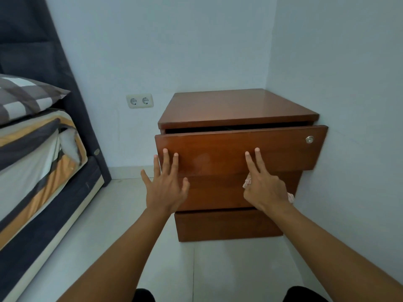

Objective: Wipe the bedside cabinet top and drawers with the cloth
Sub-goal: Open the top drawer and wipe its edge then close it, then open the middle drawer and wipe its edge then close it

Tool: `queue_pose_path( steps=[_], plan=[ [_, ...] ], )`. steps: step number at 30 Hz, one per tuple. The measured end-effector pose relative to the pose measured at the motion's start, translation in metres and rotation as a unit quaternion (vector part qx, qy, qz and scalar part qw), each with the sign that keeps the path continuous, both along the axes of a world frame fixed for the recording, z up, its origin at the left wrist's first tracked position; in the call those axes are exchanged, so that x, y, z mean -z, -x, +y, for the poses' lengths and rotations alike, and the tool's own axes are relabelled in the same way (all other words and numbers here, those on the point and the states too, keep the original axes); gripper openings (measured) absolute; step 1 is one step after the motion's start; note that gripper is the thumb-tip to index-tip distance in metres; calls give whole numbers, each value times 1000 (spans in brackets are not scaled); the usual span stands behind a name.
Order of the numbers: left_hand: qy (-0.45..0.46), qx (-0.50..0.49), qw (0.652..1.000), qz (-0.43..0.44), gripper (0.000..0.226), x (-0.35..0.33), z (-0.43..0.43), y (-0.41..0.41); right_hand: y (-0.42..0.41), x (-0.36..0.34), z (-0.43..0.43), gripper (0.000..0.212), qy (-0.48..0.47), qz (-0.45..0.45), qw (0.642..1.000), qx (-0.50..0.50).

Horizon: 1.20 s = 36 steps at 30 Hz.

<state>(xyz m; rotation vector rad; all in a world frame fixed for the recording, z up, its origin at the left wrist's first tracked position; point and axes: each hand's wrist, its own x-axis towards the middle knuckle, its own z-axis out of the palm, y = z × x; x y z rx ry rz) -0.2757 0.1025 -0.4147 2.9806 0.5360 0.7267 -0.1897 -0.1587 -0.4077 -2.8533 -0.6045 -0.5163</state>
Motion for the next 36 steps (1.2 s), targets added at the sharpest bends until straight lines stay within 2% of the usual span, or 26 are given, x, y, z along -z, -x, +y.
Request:
queue_pose_path(
  steps=[11, 20, 25, 30, 36],
  plan=[
    [-34, -10, 999, 35, 80, -12, 31, -13, -13, -3, 11, 91, 23, 11, 1000, -13],
    [-1, 10, 997, 81, 75, -28, 44, -42, -41, -17, 29, 87, 14, 60, 998, 5],
    [29, 34, 999, 29, 68, 1, 52, -32, -36, 7, 33, 79, -24, 39, 999, -3],
    [94, 0, 989, 117, 70, 51, 63, -22, -28, 41, 29, 66, -24, 84, 996, 17],
    [127, -9, 983, 130, 75, 56, 67, -42, -44, 47, 30, 67, -9, 106, 994, 10]
  ],
)
